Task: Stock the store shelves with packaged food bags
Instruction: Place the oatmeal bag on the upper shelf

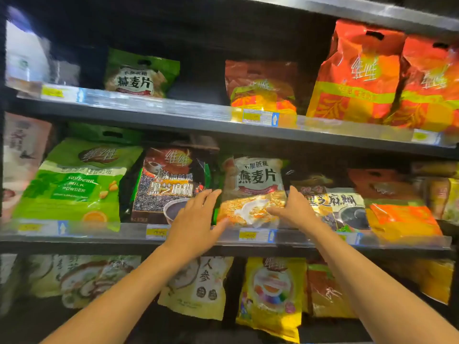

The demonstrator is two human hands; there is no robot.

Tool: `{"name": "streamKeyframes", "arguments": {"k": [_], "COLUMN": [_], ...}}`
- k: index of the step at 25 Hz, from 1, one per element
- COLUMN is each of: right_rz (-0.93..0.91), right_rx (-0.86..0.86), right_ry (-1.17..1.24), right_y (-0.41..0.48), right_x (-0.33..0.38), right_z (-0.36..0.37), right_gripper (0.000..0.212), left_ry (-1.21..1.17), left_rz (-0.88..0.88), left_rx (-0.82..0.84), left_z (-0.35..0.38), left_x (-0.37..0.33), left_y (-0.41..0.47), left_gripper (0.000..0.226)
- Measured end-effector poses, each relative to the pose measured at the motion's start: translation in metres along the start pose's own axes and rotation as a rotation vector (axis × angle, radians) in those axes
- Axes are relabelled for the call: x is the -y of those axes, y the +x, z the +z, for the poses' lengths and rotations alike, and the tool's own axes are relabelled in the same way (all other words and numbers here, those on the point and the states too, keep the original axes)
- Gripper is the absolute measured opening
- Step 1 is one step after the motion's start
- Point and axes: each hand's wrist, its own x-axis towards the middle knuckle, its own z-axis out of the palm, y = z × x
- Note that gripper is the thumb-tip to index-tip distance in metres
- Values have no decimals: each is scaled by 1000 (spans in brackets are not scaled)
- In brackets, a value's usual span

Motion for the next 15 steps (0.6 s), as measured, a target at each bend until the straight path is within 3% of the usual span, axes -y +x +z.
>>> {"name": "streamKeyframes", "arguments": {"k": [7, 11, 15], "right_rz": [-44, -100, -161], "right_rx": [-27, 25, 51], "right_ry": [-242, -31, 114], "right_y": [19, 19, 14], "right_x": [-17, -28, -45], "right_z": [7, 10, -1], "right_gripper": [84, 54, 41], "left_ry": [-151, -232, -347], "left_rz": [-197, -240, -316], "left_rx": [118, 126, 211], "left_z": [9, 15, 27], "left_x": [-12, -18, -19], "left_y": [18, 35, 52], "left_gripper": [83, 86, 102]}}
